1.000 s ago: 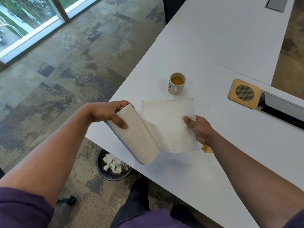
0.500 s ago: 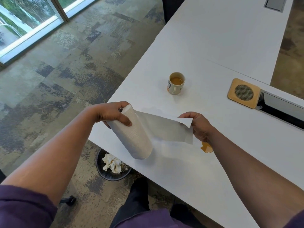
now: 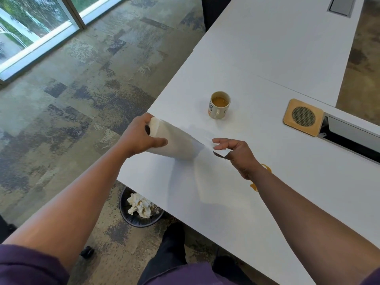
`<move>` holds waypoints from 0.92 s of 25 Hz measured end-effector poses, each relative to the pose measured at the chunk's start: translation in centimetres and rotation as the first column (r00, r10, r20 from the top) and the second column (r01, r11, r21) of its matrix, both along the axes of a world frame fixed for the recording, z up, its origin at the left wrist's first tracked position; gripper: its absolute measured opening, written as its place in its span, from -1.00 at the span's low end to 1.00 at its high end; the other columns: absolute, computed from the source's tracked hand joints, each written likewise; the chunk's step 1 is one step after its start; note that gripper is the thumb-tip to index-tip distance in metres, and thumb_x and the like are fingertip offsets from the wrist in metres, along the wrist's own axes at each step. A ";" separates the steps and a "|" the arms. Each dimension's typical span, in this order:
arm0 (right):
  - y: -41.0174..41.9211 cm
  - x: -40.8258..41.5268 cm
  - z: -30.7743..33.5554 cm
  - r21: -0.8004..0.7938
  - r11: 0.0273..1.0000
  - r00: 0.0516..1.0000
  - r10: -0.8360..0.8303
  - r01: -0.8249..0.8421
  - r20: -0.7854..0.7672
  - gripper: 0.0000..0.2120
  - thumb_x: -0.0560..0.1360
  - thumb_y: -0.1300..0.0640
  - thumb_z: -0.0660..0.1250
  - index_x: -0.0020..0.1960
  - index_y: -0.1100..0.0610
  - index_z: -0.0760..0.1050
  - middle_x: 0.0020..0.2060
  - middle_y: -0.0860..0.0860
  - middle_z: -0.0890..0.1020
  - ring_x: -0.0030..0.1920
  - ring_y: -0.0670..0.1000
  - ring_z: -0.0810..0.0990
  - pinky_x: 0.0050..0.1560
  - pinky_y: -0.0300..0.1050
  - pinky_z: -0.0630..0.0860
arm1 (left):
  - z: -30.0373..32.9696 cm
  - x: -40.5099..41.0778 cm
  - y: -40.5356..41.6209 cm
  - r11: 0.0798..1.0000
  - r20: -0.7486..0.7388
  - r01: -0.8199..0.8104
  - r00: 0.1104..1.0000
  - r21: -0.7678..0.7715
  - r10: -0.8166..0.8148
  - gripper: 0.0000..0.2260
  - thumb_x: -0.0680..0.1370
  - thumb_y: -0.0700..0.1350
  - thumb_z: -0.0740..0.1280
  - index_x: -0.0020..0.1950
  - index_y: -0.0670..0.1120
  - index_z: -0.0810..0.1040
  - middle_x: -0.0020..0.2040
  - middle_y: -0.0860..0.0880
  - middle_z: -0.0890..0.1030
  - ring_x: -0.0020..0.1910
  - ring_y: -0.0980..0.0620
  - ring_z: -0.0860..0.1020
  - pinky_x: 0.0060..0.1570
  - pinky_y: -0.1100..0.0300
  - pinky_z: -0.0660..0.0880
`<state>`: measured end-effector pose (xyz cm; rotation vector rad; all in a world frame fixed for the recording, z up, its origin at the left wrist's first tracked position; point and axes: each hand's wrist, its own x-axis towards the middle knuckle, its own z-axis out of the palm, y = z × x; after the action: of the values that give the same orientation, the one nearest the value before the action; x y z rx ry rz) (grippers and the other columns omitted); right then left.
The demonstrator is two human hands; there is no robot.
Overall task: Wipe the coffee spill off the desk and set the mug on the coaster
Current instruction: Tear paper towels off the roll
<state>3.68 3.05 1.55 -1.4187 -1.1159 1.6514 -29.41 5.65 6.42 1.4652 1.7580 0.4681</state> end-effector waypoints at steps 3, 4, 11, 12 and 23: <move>-0.5 -1.0 -0.2 0.056 0.997 0.999 -0.049 0.048 0.022 -0.69 0.38 0.51 0.44 -0.19 0.11 0.73 0.19 -0.03 0.66 0.09 -0.24 0.64 -0.13 -0.27 0.60 | -1.2 0.7 -1.0 0.983 -0.093 -0.047 0.994 0.177 0.065 -0.43 0.24 0.15 0.61 0.11 0.20 0.39 0.15 0.07 0.44 -0.03 0.00 0.54 -0.14 0.12 0.53; -0.7 -1.3 -0.3 0.078 0.995 0.997 -0.070 0.067 0.042 -0.70 0.38 0.52 0.43 -0.17 0.13 0.72 0.21 -0.02 0.65 0.14 -0.19 0.63 -0.10 -0.22 0.62 | -1.7 1.1 -1.4 0.974 -0.097 -0.067 0.991 0.214 0.089 -0.44 0.25 0.13 0.61 0.11 0.23 0.37 0.15 0.09 0.41 0.01 -0.01 0.52 -0.12 0.16 0.49; -2.1 -2.3 -1.8 0.199 0.979 0.974 -0.083 0.040 0.213 -0.59 0.39 0.47 0.42 -0.12 -0.04 0.73 0.38 -0.02 0.49 0.37 -0.03 0.47 0.28 -0.06 0.52 | -5.2 3.7 -5.2 0.898 0.033 -0.241 0.969 0.368 0.247 -0.31 0.29 0.05 0.64 0.30 -0.01 0.38 0.23 0.14 0.29 0.22 -0.03 0.40 0.06 0.06 0.47; -2.2 -2.4 -2.0 0.156 0.986 0.972 -0.086 0.052 0.219 -0.62 0.41 0.44 0.44 -0.11 -0.05 0.74 0.47 -0.04 0.41 0.42 -0.04 0.40 0.32 -0.08 0.49 | -5.6 4.0 -5.6 0.895 0.043 -0.256 0.965 0.365 0.258 -0.30 0.29 0.04 0.64 0.31 -0.01 0.36 0.26 0.12 0.30 0.25 -0.07 0.39 0.09 0.01 0.49; -1.8 -1.6 -3.1 -0.458 0.850 0.873 -0.409 0.259 -0.267 -0.79 0.46 0.33 0.24 -0.18 0.37 0.65 -0.16 0.20 0.72 -0.05 0.14 0.68 -0.09 -0.09 0.67 | -8.0 4.3 -9.0 0.952 -0.160 -0.208 0.956 0.226 0.247 -0.21 0.26 0.33 0.53 0.29 0.01 0.26 0.23 0.10 0.32 0.06 -0.13 0.54 -0.24 0.05 0.44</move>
<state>2.05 1.27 -1.55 -1.3871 -0.2913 1.8420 -25.06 -3.38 -1.55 1.4925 2.0954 0.6689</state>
